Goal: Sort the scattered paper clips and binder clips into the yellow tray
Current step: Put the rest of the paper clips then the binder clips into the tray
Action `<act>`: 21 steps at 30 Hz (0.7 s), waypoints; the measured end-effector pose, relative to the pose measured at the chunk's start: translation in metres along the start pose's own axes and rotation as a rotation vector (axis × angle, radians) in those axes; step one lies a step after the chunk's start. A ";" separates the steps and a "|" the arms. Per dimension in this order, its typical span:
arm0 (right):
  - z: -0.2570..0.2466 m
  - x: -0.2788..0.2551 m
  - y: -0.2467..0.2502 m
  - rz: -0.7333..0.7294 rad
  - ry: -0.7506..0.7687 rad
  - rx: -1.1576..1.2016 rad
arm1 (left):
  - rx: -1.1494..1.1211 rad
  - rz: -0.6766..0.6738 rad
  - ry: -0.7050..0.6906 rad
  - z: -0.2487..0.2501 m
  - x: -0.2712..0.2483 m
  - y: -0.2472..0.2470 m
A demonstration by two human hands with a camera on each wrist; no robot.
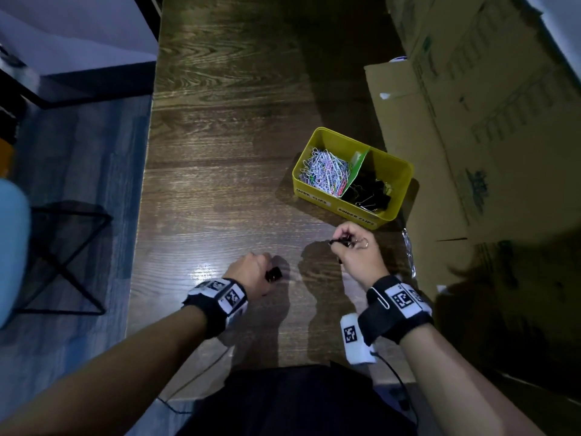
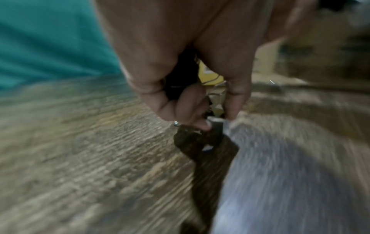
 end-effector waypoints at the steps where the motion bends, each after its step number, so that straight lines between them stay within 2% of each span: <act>1: -0.003 0.001 0.007 0.028 -0.002 0.058 | -0.107 -0.003 0.021 -0.001 0.004 0.004; 3: -0.014 0.002 0.023 0.070 0.013 0.167 | -0.418 -0.012 0.043 0.005 0.011 0.015; 7: -0.036 0.005 0.055 0.121 0.028 0.466 | -1.216 -0.192 -0.036 0.049 0.016 0.049; 9: -0.048 0.010 0.071 0.151 0.030 0.588 | -1.424 -0.244 -0.081 0.075 0.022 0.074; 13: -0.065 0.033 0.099 0.271 0.020 0.661 | -1.460 -0.302 -0.117 0.133 0.041 0.109; 18: -0.059 0.072 0.096 0.210 -0.184 0.544 | -1.265 -0.180 0.054 0.179 0.070 0.118; 21: -0.054 0.079 0.093 0.161 -0.237 0.467 | -1.170 -0.111 0.063 0.190 0.085 0.114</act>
Point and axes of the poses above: each hand's wrist, its own x-axis towards the middle knuckle, its own y-axis out of the back of the hand, z = x × y, the point moved 6 cm from there along x, towards the middle knuckle, and after that the axes turned 1 degree about -z, right-handed, at the moved point
